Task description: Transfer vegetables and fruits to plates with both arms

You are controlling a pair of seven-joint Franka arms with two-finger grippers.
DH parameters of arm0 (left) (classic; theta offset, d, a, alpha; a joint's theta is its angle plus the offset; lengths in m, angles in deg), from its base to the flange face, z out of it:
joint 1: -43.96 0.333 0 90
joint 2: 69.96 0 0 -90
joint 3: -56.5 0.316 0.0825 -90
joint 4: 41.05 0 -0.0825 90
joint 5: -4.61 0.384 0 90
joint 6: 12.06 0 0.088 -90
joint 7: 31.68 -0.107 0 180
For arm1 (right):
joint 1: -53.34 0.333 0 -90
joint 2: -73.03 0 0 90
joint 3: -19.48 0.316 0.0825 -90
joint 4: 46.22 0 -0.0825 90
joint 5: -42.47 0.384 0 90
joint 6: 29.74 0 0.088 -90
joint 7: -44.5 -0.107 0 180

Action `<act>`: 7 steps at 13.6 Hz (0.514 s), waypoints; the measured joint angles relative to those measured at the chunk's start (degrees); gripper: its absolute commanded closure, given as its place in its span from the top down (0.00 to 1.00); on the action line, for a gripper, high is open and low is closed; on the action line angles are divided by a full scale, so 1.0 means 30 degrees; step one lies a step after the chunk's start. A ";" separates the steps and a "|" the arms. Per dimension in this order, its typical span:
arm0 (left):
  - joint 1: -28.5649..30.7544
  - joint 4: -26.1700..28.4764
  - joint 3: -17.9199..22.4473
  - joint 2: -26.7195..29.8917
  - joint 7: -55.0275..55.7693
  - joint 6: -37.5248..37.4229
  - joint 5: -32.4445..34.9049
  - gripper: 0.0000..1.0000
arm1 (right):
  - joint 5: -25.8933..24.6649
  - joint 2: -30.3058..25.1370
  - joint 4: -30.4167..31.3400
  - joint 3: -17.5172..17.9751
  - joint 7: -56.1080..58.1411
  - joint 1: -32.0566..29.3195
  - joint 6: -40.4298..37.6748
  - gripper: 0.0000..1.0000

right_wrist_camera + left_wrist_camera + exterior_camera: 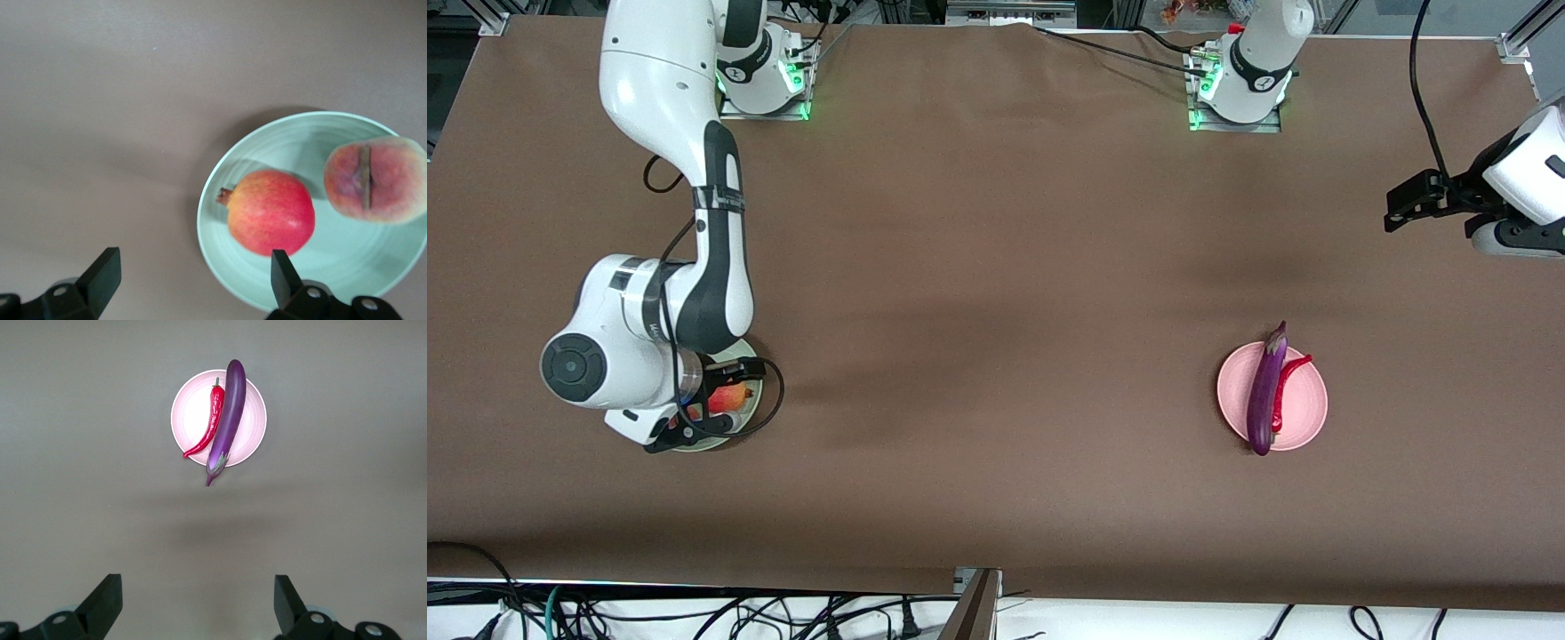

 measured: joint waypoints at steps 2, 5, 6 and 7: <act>0.0000 0.0000 0.0000 0.0000 0.0000 0.0000 0.0000 1.00 | 0.0058 -0.0190 -0.0536 -0.0243 -0.0159 -0.0018 -0.0897 0.99; 0.0000 -0.0001 -0.0001 0.0000 0.0000 0.0000 0.0000 1.00 | 0.0011 -0.1068 -0.0787 -0.0142 -0.1870 -0.0037 -0.1305 0.99; 0.0000 -0.0001 0.0000 0.0000 0.0000 0.0000 0.0000 1.00 | -0.0342 -0.1543 -0.0779 0.0140 -0.2484 -0.0152 -0.1458 0.99; -0.0003 -0.0002 -0.0010 0.0000 0.0000 0.0000 0.0000 1.00 | -0.1214 -0.2175 -0.0739 0.0898 -0.3147 -0.0540 -0.1577 0.99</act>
